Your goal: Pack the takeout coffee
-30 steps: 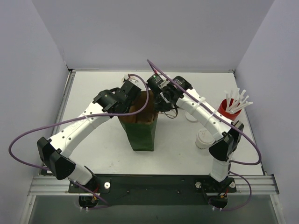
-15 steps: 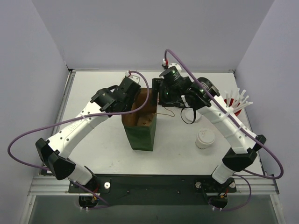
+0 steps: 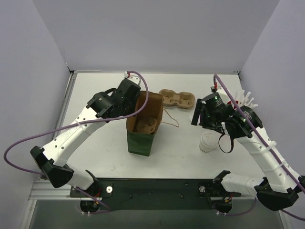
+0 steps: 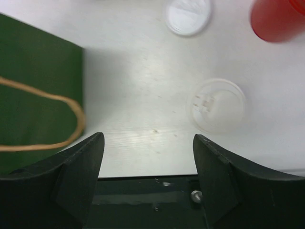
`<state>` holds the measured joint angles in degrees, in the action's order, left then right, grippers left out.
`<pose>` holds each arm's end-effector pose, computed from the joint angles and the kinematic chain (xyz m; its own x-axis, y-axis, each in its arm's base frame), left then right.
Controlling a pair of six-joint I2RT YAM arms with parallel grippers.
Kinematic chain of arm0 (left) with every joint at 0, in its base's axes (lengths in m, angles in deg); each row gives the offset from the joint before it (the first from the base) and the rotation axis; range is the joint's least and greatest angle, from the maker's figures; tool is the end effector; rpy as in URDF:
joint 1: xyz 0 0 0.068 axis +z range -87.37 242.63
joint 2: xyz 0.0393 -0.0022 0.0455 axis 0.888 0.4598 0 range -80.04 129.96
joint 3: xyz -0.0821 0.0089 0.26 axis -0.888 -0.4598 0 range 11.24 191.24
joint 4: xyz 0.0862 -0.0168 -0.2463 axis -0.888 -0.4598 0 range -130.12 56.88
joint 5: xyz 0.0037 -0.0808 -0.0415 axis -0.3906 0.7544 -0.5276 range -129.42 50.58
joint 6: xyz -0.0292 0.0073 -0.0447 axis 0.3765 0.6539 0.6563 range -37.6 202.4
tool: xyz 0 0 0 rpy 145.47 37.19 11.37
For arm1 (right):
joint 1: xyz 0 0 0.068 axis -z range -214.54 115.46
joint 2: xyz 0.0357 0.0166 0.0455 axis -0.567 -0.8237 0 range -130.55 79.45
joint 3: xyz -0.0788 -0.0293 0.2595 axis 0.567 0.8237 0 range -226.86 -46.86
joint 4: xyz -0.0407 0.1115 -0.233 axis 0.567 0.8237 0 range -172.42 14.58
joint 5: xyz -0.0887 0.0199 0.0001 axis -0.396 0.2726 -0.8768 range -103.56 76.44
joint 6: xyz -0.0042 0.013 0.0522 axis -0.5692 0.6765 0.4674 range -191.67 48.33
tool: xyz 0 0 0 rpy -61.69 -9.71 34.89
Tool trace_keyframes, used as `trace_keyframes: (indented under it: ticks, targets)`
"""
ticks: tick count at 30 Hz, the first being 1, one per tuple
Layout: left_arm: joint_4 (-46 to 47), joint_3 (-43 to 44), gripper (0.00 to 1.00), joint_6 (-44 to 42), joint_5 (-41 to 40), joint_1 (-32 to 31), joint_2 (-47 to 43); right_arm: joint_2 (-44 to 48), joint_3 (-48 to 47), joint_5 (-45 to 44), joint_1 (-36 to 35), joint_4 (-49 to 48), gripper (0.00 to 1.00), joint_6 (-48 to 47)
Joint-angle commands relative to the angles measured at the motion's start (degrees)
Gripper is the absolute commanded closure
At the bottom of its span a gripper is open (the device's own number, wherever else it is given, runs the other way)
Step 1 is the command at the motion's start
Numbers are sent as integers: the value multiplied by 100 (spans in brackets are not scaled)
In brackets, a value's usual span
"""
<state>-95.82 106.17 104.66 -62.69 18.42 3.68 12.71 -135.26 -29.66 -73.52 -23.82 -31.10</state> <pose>0.2150 -0.1895 0.3990 -0.6950 0.1904 -0.6934 0.2170 0.9749 0.0502 0.1678 0.1230 0.4371 -0.6359 0.2894 -0.7155 -0.0242 0.9191 0.3932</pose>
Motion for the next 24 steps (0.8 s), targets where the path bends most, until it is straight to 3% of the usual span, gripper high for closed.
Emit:
trace_keyframes:
  ticks: [1, 7, 16, 24]
  targets:
    - [425, -176, 100, 410, 129, -9, -514, 529, 1374, -316, 566, 441, 29, 231]
    - [671, -537, 100, 841, 322, 52, -778, 961, 2335, -61, 1103, 301, 25, 65]
    - [109, -424, 100, 1658, -450, 114, -665, 838, 2626, 432, 1411, -86, 22, -182]
    - [-261, -291, 100, 1966, -433, 272, -479, 645, 2880, 537, 1867, -306, 13, -401]
